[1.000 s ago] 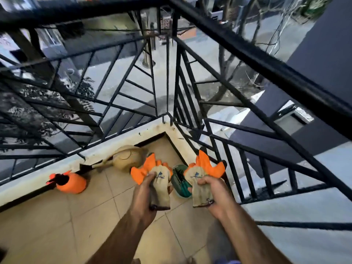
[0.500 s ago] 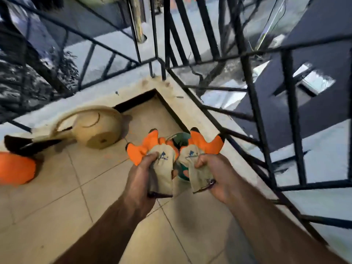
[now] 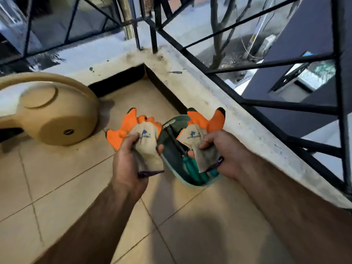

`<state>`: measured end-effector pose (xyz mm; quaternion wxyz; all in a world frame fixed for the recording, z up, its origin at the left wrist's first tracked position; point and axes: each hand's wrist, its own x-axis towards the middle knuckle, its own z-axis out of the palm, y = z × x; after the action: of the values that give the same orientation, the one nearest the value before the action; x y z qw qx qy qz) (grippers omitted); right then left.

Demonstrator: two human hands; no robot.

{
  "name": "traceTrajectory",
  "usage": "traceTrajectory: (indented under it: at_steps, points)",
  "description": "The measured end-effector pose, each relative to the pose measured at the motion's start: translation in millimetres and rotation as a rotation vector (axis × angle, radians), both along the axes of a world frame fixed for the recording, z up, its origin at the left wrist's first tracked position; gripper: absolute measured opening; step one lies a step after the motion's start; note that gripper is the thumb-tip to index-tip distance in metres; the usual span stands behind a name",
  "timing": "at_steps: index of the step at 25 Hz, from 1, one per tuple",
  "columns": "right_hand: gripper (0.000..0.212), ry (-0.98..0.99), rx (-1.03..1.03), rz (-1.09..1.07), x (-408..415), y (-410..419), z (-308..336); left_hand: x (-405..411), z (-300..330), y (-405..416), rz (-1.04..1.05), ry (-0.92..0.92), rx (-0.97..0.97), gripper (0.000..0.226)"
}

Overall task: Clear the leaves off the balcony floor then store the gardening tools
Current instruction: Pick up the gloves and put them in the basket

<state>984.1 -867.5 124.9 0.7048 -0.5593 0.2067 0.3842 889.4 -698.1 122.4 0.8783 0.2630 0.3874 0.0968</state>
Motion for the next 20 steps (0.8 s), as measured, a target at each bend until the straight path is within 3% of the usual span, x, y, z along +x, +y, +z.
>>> traceTrajectory:
  at_steps: [5, 9, 13, 15, 18, 20]
  points:
    - [0.042, 0.057, 0.09, 0.146, 16.6, 17.0, -47.1, 36.9, -26.3, 27.2, 0.029, -0.129, 0.012, 0.032]
    - [0.022, 0.141, -0.391, 0.409, 11.1, 11.8, -98.5, 47.1, -45.0, 27.3, -0.082, -0.154, 0.008, 0.034]
    - [0.034, -0.219, -0.702, 0.33, 13.6, 4.0, -108.1, 62.5, -47.7, 26.8, -0.125, -0.148, 0.007, 0.033]
    - [0.036, -0.335, -0.684, 0.266, 14.3, -0.8, -100.4, 66.0, -42.6, 23.7, -0.143, -0.144, 0.011, 0.032]
    - [0.043, -0.191, -0.532, 0.247, 9.8, -5.7, -99.7, 65.6, -40.9, 16.2, -0.18, -0.157, 0.006, 0.032]
    - [0.033, -0.149, -0.588, 0.316, 4.3, -3.2, -100.5, 67.0, -43.6, 12.2, -0.214, -0.139, 0.031, 0.031]
